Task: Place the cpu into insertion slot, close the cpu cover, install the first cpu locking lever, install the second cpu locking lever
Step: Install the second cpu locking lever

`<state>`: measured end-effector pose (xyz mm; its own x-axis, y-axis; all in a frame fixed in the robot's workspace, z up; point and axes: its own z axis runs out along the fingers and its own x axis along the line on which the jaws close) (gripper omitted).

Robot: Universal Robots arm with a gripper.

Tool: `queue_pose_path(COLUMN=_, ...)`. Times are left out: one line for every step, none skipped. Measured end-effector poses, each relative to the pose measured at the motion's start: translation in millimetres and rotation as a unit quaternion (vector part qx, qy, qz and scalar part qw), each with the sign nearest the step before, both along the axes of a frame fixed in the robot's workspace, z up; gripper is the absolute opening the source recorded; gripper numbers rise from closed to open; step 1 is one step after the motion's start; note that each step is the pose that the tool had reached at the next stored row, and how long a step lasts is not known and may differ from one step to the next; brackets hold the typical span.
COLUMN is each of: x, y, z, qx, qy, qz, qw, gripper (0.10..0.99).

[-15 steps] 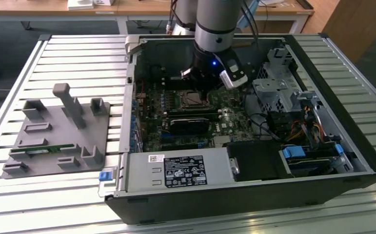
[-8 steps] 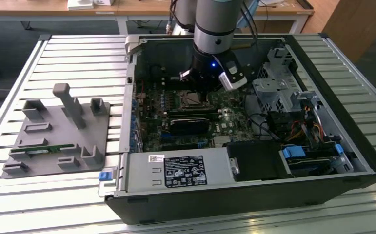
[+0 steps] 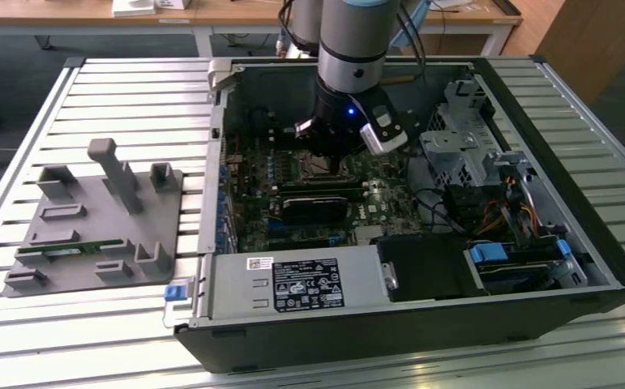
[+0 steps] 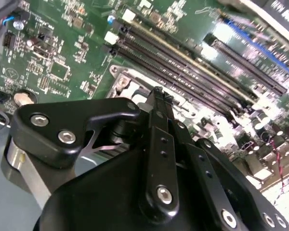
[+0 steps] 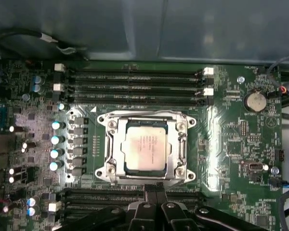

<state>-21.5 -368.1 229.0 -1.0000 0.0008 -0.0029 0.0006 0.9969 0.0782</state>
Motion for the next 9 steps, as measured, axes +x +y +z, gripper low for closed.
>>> queue_pose_path(x=-1.0, y=-0.9, z=0.0, qx=0.0000, qy=0.0000, qz=0.000, qw=1.0000, gripper=0.106)
queue_pose_path(x=-2.8, y=-1.2, z=0.0, qx=-0.0001, qy=0.0000, qz=0.000, qw=1.0000, gripper=0.106)
queue_pose_path(x=-5.4, y=-1.3, z=-0.2, qx=0.0000, qy=0.0000, qz=0.000, qw=1.0000, gripper=0.106)
queue_pose_path(x=-9.1, y=-1.3, z=-0.3, qx=0.0000, qy=0.0000, qz=0.000, qw=1.0000, gripper=0.106)
queue_pose_path(x=-13.1, y=-1.3, z=-0.4, qx=0.0000, qy=0.0000, qz=0.000, qw=1.0000, gripper=0.106)
queue_pose_path(x=-17.2, y=-1.3, z=-0.5, qx=-0.0001, qy=0.0000, qz=0.000, qw=1.0000, gripper=0.106)
queue_pose_path(x=-20.9, y=-1.3, z=-0.8, qx=0.0000, qy=0.0000, qz=0.000, qw=1.0000, gripper=0.106)
queue_pose_path(x=-22.9, y=-1.2, z=-1.2, qx=0.0001, qy=0.0000, qz=0.000, qw=1.0000, gripper=0.106)
queue_pose_path(x=-23.5, y=-1.2, z=-1.8, qx=0.0001, qy=0.0006, qz=0.000, qw=1.0000, gripper=0.106)
